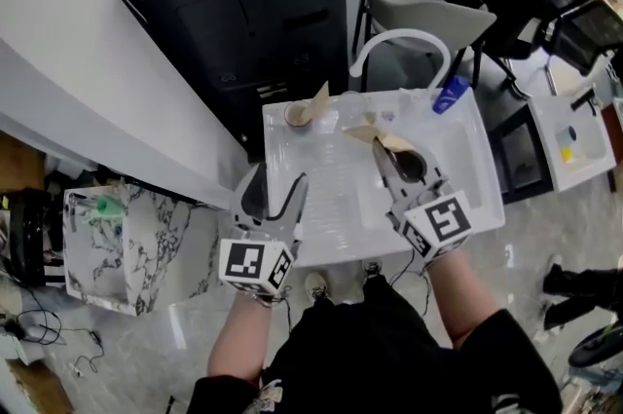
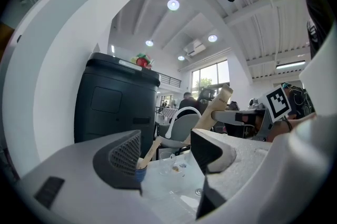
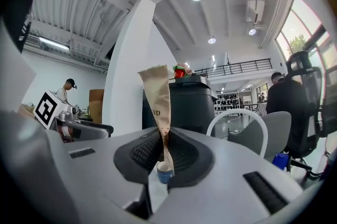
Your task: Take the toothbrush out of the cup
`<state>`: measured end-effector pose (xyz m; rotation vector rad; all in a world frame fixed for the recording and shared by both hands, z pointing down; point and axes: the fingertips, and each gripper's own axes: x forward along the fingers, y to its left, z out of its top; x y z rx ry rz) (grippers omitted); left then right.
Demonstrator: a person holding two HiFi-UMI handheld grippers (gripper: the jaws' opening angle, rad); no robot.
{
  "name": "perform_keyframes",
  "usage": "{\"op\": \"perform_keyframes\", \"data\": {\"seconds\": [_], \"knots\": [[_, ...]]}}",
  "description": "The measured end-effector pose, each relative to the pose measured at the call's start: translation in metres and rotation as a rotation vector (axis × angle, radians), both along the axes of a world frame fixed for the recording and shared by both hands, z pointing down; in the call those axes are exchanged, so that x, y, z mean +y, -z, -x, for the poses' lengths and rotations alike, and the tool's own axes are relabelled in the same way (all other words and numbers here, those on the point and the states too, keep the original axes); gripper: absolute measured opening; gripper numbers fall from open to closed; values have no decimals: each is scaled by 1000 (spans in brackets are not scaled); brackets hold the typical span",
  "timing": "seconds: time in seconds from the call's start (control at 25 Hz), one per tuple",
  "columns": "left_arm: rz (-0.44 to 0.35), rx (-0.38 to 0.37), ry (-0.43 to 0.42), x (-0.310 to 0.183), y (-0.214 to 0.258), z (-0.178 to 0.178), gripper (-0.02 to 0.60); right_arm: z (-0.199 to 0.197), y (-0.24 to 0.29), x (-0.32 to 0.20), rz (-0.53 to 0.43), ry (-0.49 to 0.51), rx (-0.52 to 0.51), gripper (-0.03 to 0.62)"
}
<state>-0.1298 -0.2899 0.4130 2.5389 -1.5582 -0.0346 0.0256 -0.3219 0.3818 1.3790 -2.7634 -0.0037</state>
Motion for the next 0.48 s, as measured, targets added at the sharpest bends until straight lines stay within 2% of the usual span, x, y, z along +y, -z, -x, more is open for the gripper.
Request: {"op": "perform_keyframes", "data": {"seconds": [0.48], "knots": [[-23, -14, -68, 11, 11, -1, 279, 6, 20, 48, -28, -26, -7, 25]]}}
